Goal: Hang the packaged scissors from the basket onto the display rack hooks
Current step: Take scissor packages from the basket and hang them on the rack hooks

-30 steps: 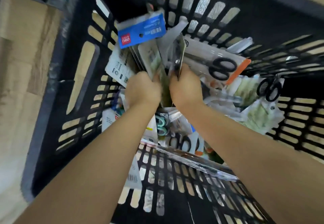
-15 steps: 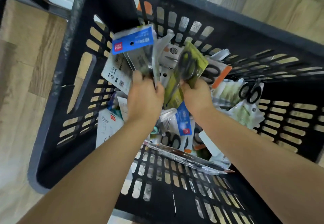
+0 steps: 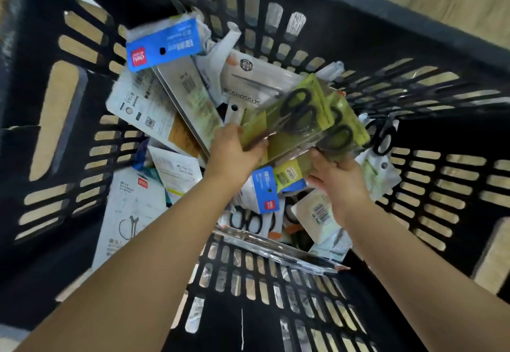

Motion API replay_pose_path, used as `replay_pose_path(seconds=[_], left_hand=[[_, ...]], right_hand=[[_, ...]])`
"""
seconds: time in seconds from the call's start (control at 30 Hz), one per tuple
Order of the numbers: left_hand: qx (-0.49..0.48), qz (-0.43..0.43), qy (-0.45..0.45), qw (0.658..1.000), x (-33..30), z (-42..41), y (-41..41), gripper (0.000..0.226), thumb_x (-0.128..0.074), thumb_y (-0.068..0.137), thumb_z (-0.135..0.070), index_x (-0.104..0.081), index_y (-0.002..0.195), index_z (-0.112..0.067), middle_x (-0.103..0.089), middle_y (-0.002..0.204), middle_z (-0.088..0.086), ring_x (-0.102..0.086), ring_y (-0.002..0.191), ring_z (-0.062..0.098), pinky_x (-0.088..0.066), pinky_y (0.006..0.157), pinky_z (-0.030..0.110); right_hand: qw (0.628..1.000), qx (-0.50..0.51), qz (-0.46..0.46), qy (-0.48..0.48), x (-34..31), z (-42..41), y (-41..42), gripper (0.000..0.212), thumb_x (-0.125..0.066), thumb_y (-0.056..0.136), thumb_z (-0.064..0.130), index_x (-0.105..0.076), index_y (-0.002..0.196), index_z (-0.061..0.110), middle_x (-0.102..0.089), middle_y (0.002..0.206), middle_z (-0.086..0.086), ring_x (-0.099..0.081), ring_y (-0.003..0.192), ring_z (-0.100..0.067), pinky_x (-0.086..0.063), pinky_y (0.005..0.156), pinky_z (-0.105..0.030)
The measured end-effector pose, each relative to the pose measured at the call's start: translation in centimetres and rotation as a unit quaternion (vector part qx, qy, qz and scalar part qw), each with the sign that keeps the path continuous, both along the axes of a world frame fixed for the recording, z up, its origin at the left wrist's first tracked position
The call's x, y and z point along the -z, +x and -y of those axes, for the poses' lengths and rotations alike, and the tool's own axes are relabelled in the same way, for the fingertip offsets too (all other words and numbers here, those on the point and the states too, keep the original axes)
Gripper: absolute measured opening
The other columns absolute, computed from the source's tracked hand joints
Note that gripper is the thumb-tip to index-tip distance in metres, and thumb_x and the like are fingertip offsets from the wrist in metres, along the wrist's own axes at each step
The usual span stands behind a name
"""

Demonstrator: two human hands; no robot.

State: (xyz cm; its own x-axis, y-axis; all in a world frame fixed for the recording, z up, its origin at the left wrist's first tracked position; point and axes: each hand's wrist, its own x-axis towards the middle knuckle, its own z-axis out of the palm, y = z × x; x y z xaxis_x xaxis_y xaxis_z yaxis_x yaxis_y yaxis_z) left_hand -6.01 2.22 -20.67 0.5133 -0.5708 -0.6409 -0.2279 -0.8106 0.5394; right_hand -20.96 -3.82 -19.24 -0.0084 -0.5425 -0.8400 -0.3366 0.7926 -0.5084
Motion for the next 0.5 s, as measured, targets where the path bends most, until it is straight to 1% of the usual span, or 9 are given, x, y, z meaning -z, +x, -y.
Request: replay_pose_path(seconds=[0.07,0.13,0.17,0.23,0.3,0.37,0.43,0.47,0.5], left_hand=[[-0.085,0.042,0.025,0.995,-0.4,-0.4,-0.5,0.031,-0.064,0.085,-0.035,-0.050,0.076,-0.008,-0.049,0.083,0.005,-0.046,0.075,0.022,-0.031,0.062,0.027],[-0.240,-0.039,0.079,0.967,-1.3,0.1,-1.2,0.046,-0.058,0.087,-0.041,-0.047,0.058,-0.008,-0.052,0.061,0.005,-0.050,0.059,0.025,-0.038,0.055,0.028],[-0.297,-0.094,0.113,0.943,-1.8,0.5,-1.6,0.051,-0.055,0.088,-0.046,-0.050,0.056,-0.006,-0.055,0.056,0.006,-0.054,0.052,0.024,-0.046,0.053,0.027],[-0.358,-0.208,0.160,0.896,-2.8,1.2,-2.1,0.058,-0.051,0.090,-0.052,-0.058,0.064,-0.001,-0.062,0.060,0.011,-0.060,0.048,0.019,-0.051,0.045,0.022],[-0.430,-0.345,0.154,0.820,-3.9,2.3,-2.1,0.059,-0.047,0.093,-0.052,-0.058,0.077,0.004,-0.064,0.073,0.017,-0.063,0.056,0.019,-0.050,0.040,0.019],[-0.497,-0.458,0.127,0.726,-4.6,3.1,-1.9,0.060,-0.047,0.093,-0.052,-0.056,0.096,0.008,-0.063,0.085,0.022,-0.064,0.064,0.024,-0.055,0.046,0.022],[-0.539,-0.515,0.110,0.658,-4.9,3.5,-2.0,0.068,-0.053,0.089,-0.055,-0.050,0.122,0.005,-0.064,0.095,0.027,-0.066,0.070,0.031,-0.058,0.053,0.031],[-0.546,-0.525,0.113,0.643,-4.8,3.6,-2.2,0.072,-0.055,0.086,-0.057,-0.048,0.127,0.003,-0.064,0.096,0.027,-0.067,0.072,0.032,-0.058,0.053,0.034],[-0.547,-0.532,0.118,0.635,-4.5,3.7,-2.5,0.073,-0.056,0.084,-0.058,-0.050,0.125,0.002,-0.065,0.094,0.025,-0.067,0.073,0.032,-0.058,0.054,0.035]], right_hand=[[1.000,0.006,-0.027,0.007,-0.2,-0.4,-0.7,0.010,-0.062,0.090,0.021,-0.053,0.088,0.019,-0.066,0.088,-0.005,-0.065,0.075,-0.017,-0.057,0.068,-0.022],[0.998,-0.004,-0.066,-0.002,-0.7,-0.6,-1.1,0.024,-0.066,0.086,0.030,-0.048,0.095,0.016,-0.064,0.088,-0.005,-0.065,0.075,-0.017,-0.056,0.071,-0.026],[0.994,-0.031,-0.105,-0.028,-1.0,-0.5,-1.4,0.034,-0.068,0.084,0.034,-0.045,0.100,0.016,-0.062,0.089,-0.004,-0.063,0.078,-0.015,-0.053,0.073,-0.024],[0.962,-0.116,-0.197,-0.152,-2.2,-0.1,-1.9,0.042,-0.069,0.083,0.036,-0.041,0.104,0.014,-0.052,0.092,0.000,-0.053,0.077,-0.005,-0.040,0.069,-0.011],[0.883,-0.219,-0.238,-0.340,-3.7,0.8,-2.1,0.035,-0.068,0.085,0.027,-0.045,0.104,0.008,-0.044,0.096,-0.003,-0.043,0.078,-0.006,-0.034,0.069,-0.010],[0.791,-0.330,-0.237,-0.457,-4.6,2.1,-1.9,0.028,-0.066,0.086,0.019,-0.052,0.104,0.004,-0.048,0.100,-0.011,-0.043,0.089,-0.014,-0.032,0.078,-0.019],[0.727,-0.445,-0.215,-0.476,-4.5,3.8,-0.9,0.020,-0.062,0.087,0.013,-0.059,0.104,0.004,-0.058,0.100,-0.015,-0.052,0.093,-0.027,-0.039,0.078,-0.031],[0.697,-0.501,-0.212,-0.467,-4.1,4.7,-0.4,0.018,-0.060,0.087,0.010,-0.061,0.104,0.004,-0.061,0.099,-0.017,-0.057,0.091,-0.034,-0.044,0.076,-0.036],[0.675,-0.547,-0.209,-0.449,-3.9,5.4,0.1,0.020,-0.056,0.087,0.007,-0.061,0.106,0.003,-0.062,0.099,-0.018,-0.059,0.088,-0.038,-0.047,0.074,-0.040]])
